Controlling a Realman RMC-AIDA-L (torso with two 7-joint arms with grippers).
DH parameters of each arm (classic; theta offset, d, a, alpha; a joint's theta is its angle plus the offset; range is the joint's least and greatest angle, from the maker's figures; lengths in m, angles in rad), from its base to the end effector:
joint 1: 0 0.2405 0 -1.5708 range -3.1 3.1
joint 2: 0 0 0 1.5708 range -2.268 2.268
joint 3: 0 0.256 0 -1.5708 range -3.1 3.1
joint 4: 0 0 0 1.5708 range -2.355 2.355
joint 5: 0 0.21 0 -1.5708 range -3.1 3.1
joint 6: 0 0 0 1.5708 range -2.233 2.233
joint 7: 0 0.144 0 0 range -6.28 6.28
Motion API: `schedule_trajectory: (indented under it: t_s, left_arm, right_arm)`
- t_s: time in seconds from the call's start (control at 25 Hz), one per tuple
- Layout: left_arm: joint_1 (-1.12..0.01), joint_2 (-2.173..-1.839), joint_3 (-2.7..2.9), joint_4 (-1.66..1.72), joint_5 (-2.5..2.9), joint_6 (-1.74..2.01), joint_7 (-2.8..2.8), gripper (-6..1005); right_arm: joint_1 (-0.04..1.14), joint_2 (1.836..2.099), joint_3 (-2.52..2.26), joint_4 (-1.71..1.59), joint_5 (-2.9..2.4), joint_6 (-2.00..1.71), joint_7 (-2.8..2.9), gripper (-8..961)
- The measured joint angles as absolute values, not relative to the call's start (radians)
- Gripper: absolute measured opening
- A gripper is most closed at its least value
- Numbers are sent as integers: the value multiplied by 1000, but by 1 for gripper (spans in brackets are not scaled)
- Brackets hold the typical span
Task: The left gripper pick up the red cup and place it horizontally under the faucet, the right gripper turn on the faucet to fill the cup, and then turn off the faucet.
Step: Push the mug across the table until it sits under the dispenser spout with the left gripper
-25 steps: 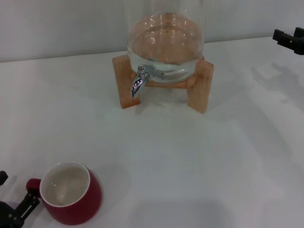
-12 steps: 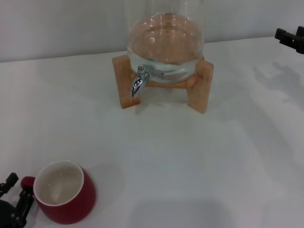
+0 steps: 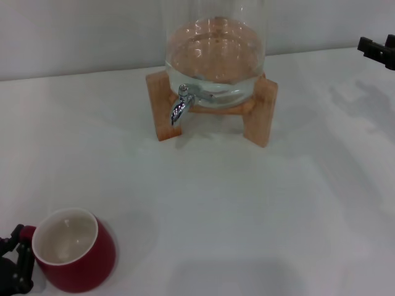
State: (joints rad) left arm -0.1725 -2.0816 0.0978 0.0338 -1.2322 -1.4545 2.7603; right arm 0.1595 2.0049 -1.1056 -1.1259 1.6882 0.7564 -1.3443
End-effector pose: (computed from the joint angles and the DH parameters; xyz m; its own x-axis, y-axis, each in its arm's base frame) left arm -0.3683 0.1965 -0.0423 0.7187 0.1304 0.6829 0.6505 -0.4730 -0.5943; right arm 0.3107 0.3562 0.1183 0.5611 -0.2797 -0.7791 -0.8259 -0.2522 -0.5042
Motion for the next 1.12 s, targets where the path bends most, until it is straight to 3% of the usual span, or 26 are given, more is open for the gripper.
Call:
schedule_trajectory:
  t_s: [0.2, 1.12]
  left_arm:
    - [-177, -2082, 93, 34, -1239, -1469, 2745, 129]
    - [-236, -2082, 102, 147, -1228, -1493, 2589, 129]
  right_arm:
    - [159, 2005, -1106, -1126, 1689, 759, -1344, 735]
    - [152, 2005, -1106, -1112, 1689, 772, -1344, 735]
